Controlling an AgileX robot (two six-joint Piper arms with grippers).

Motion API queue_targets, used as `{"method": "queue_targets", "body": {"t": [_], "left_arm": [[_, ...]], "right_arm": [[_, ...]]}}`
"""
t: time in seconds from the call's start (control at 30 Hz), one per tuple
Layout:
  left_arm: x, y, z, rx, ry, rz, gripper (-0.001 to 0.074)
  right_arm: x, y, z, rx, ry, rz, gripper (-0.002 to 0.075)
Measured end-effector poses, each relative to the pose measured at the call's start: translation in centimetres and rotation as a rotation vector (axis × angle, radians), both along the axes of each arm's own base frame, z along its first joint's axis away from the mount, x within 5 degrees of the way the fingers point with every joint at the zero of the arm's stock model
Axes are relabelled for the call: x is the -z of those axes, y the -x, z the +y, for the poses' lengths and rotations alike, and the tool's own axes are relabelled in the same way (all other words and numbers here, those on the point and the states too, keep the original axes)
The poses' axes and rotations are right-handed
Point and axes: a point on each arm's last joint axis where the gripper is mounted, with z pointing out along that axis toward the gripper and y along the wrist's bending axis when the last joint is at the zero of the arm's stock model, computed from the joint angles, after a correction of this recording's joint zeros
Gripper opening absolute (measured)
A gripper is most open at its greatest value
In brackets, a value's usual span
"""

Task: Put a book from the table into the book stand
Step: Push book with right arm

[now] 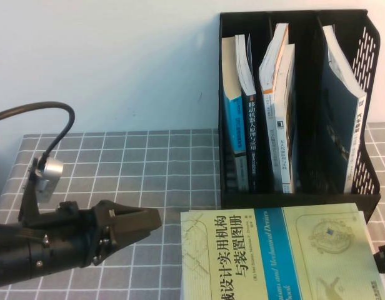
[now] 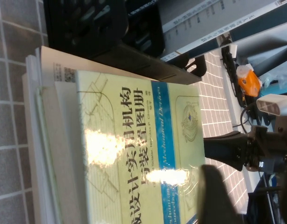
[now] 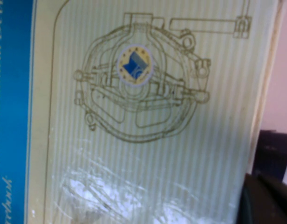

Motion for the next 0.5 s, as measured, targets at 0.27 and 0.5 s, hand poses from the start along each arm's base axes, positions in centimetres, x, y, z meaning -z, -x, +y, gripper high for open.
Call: {"method": "queue_targets", "body": {"t": [0.27,0.5], "left_arm": [[0.2,-0.3,0.2,-0.047,-0.007,0.026,0.0629],[1.2,-0.7,0.4,-0.058,-0.056,0.071,0.0652]], "right_arm": [[0.0,0.1,0.9,-0.027,-0.004,-0.006,-0.0003],[0.0,0.2,2.8,-0.071,0.010,-0.027,-0.0002]]}}
